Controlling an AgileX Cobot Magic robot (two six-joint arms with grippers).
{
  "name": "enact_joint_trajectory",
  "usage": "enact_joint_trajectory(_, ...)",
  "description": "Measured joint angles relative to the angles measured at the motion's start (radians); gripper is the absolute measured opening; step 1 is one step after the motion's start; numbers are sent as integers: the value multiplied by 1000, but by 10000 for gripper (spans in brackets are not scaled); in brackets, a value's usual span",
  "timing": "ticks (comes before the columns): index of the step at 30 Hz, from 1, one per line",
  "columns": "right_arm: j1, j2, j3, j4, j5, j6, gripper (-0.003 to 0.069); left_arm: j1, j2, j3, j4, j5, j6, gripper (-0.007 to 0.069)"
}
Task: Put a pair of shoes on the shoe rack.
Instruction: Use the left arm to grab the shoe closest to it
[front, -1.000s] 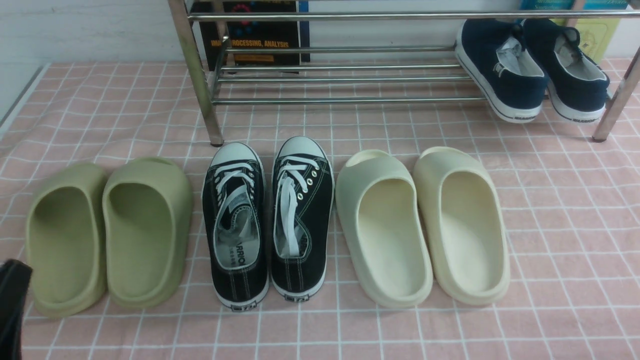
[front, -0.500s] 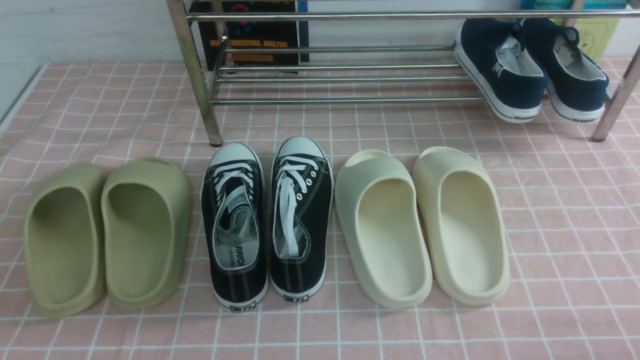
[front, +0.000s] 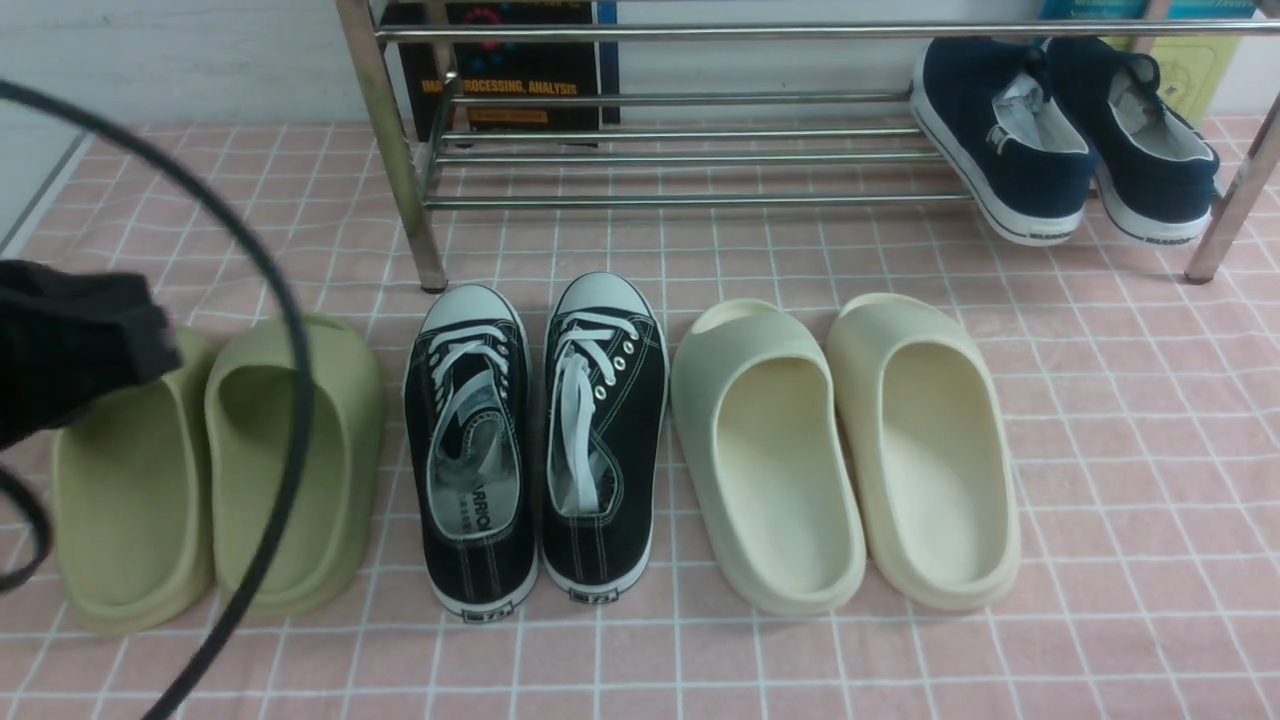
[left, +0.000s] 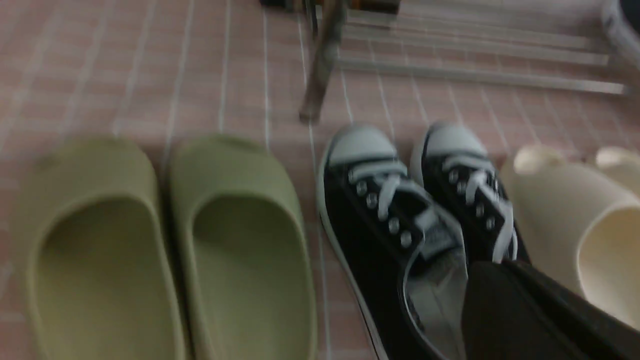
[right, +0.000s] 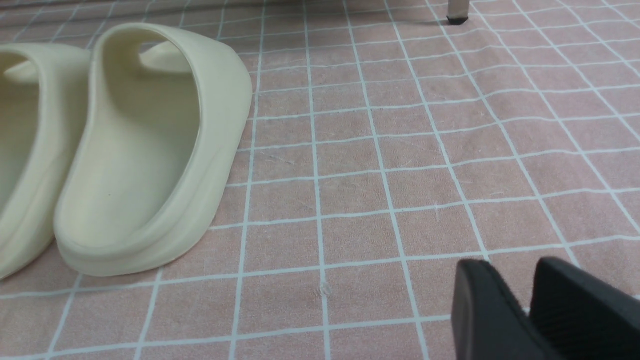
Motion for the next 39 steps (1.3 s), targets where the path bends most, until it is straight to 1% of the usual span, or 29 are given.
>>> enact_joint_trajectory(2,0,0,0,0,0,0,173,0,131,-66,-56,116,7,2)
enact_joint_trajectory(5,0,0,0,0,0,0,175,-1,240,-125,-81,186,14,2)
enact_joint_trajectory(7,0,0,0,0,0,0,176,-20,323,-169,-79,219,23,10)
enact_joint_trajectory(9,0,0,0,0,0,0,176,-92,434,-229,-26,265,22,52)
enact_joint_trajectory(10,0,0,0,0,0,0,176,-98,441,-233,-26,268,22,52)
enact_joint_trajectory(11,0,0,0,0,0,0,176,-145,491,-263,21,292,2,85)
enact_joint_trajectory(12,0,0,0,0,0,0,178,-172,519,-282,65,304,-15,114)
enact_joint_trajectory(13,0,0,0,0,0,0,178,-207,558,-298,116,316,-53,148)
enact_joint_trajectory(14,0,0,0,0,0,0,181,-237,595,-314,194,321,-100,205)
enact_joint_trajectory(16,0,0,0,0,0,0,183,-262,634,-320,268,321,-173,269)
enact_joint_trajectory(18,0,0,0,0,0,0,185,-282,683,-323,346,314,-265,363)
enact_joint_trajectory(20,0,0,0,0,0,0,189,-288,728,-323,382,303,-327,442)
enact_joint_trajectory(22,0,0,0,0,0,0,190,-289,772,-324,390,282,-357,493)
enact_joint_trajectory(24,0,0,0,0,0,0,191,-289,810,-324,389,257,-376,507)
enact_joint_trajectory(26,0,0,0,0,0,0,191,-289,831,-324,389,239,-387,494)
enact_joint_trajectory(27,0,0,0,0,0,0,191,-290,852,-324,390,218,-398,459)
enact_joint_trajectory(28,0,0,0,0,0,0,191,-290,868,-324,400,194,-409,387)
enact_joint_trajectory(29,0,0,0,0,0,0,192,-290,877,-324,408,181,-425,331)
enact_joint_trajectory(30,0,0,0,0,0,0,192,-290,881,-324,410,176,-428,316)
enact_joint_trajectory(31,0,0,0,0,0,0,196,-290,892,-325,431,158,-465,152)
enact_joint_trajectory(33,0,0,0,0,0,0,199,-290,893,-335,444,172,-497,57)
enact_joint_trajectory(35,0,0,0,0,0,0,201,-290,877,-364,447,205,-495,24)
enact_joint_trajectory(37,0,0,0,0,0,0,203,-290,862,-382,447,224,-485,21)
enact_joint_trajectory(39,0,0,0,0,0,0,207,-290,817,-479,453,293,-442,19)
